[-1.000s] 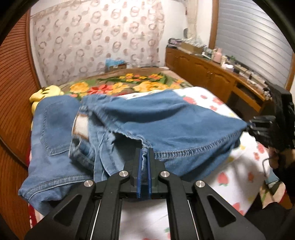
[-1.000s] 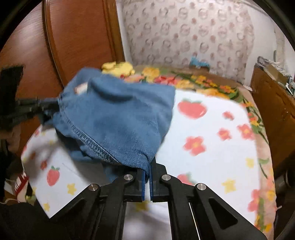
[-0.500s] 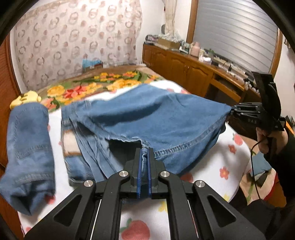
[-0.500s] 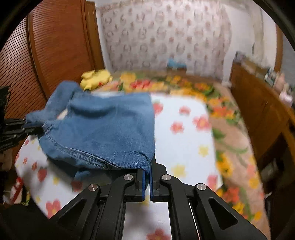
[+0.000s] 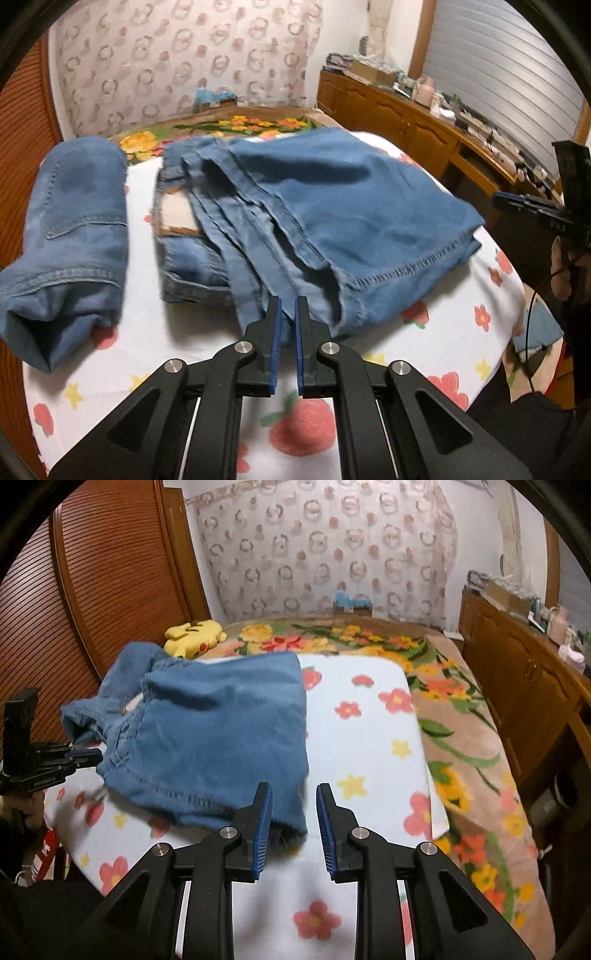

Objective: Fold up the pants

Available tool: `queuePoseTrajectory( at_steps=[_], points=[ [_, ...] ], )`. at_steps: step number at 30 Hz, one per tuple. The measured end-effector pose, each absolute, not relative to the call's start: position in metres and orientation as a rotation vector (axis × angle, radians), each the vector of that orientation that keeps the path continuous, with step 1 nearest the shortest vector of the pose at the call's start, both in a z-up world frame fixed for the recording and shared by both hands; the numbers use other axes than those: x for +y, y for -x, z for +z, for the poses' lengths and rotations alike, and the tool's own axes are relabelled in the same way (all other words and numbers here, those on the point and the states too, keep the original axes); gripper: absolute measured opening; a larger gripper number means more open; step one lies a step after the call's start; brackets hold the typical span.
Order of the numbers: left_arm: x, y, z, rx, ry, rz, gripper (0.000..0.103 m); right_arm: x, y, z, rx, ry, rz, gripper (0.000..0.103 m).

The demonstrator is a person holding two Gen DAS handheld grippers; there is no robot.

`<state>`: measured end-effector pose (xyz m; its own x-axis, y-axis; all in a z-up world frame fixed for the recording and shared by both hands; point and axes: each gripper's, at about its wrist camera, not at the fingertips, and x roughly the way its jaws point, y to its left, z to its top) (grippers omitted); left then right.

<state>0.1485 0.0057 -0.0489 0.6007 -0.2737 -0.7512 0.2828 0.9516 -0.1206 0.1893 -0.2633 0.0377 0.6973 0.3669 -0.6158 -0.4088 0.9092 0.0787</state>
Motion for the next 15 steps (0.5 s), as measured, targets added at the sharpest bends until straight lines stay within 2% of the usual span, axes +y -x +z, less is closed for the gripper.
queuePoseTrajectory(
  at_steps=[3,4,5,9,15],
  points=[
    [0.013,-0.157,-0.042,0.849,-0.008,-0.308,0.027,-0.256,-0.197,0.032,0.66,0.079,0.443,0.028],
    [0.015,-0.162,-0.039,0.842,-0.009,-0.299,0.039,-0.253,-0.199,0.029,0.656,0.079,0.445,0.029],
    [0.018,-0.167,-0.037,0.835,-0.006,-0.292,0.047,-0.251,-0.203,0.028,0.654,0.073,0.453,0.03],
    [0.021,-0.194,-0.032,0.819,-0.005,-0.277,0.047,-0.239,-0.219,0.018,0.66,0.07,0.478,0.035],
    [0.03,-0.252,-0.042,0.852,0.003,-0.246,0.047,-0.238,-0.247,0.009,0.666,0.084,0.465,0.037]
  ],
)
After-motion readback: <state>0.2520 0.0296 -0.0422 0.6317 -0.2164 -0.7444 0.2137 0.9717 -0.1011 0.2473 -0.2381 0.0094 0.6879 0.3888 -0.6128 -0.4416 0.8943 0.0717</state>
